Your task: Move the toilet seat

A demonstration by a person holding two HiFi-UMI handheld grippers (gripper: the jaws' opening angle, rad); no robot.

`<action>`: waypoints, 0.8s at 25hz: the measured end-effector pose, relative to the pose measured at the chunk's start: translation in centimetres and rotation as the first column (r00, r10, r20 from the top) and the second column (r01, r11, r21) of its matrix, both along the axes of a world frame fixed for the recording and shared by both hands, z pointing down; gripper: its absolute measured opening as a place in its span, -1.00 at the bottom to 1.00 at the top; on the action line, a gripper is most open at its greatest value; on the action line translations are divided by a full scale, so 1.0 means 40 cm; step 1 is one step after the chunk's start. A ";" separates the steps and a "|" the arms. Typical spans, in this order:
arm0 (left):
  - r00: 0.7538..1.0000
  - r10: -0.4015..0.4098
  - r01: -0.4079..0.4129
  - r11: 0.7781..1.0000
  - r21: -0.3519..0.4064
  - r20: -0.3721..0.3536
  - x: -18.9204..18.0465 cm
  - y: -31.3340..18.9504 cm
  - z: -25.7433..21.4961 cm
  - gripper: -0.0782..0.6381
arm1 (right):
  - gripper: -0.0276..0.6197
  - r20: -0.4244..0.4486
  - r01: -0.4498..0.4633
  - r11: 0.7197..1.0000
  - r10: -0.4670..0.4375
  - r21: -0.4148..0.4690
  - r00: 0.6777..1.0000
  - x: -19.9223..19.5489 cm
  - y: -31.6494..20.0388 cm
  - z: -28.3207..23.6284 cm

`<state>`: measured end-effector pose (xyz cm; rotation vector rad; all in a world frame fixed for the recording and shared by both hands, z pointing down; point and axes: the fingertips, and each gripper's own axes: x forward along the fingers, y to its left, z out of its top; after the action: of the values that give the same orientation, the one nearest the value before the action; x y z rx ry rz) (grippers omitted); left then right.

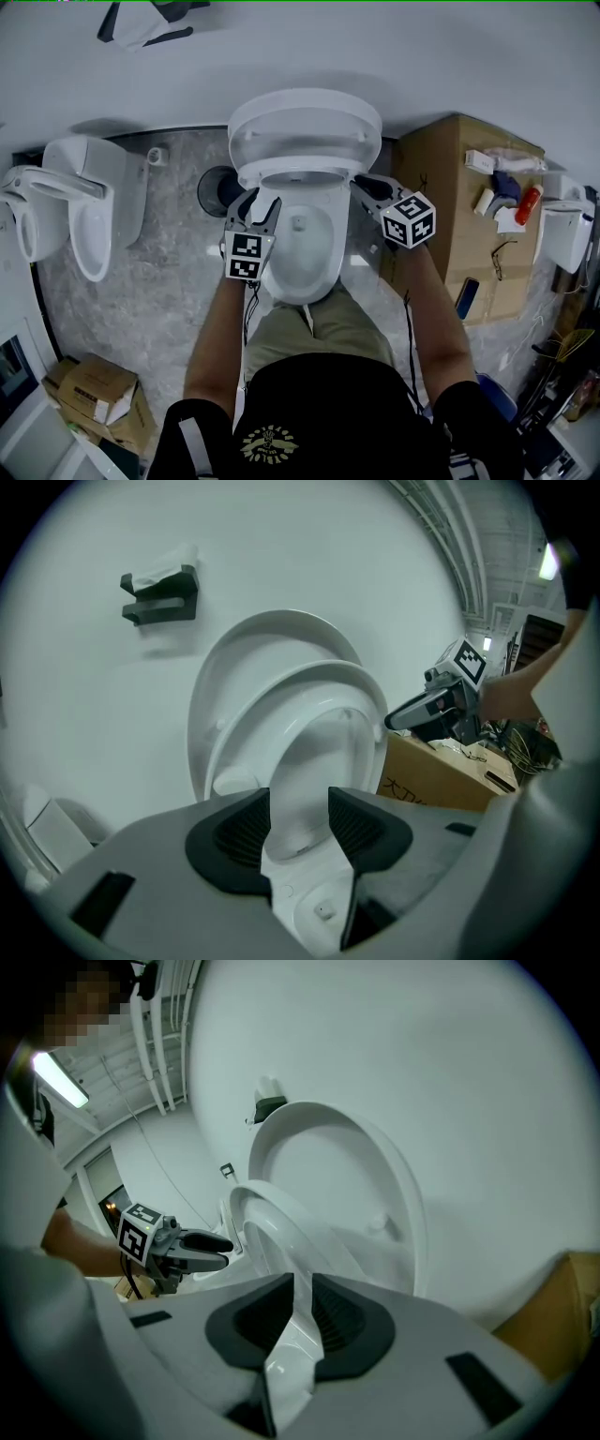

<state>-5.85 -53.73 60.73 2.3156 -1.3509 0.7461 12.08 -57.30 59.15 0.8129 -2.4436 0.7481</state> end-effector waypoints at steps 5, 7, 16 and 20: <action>1.000 -0.002 0.002 1.000 -0.012 0.002 0.010 -0.013 0.008 -0.19 | -0.70 0.009 0.002 1.000 -0.002 -0.001 1.000 0.001 -0.038 0.006; 1.000 -0.005 0.005 1.000 -0.012 0.002 0.009 -0.018 0.010 -0.19 | -0.70 0.011 0.002 1.000 -0.002 0.000 1.000 0.002 -0.052 0.008; 1.000 -0.013 0.013 1.000 0.017 0.010 0.003 0.016 -0.051 -0.19 | -0.75 0.019 -0.060 0.997 0.059 0.054 0.998 0.012 -0.055 -0.026; 0.999 -0.002 -0.002 0.993 0.122 0.037 -0.013 0.047 -0.170 -0.19 | -0.75 0.020 -0.153 0.970 0.152 0.190 0.988 0.049 -0.045 -0.146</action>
<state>-6.36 -51.86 53.91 2.4065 -1.4507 0.7289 14.02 -59.11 53.30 1.0835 -2.5066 0.5747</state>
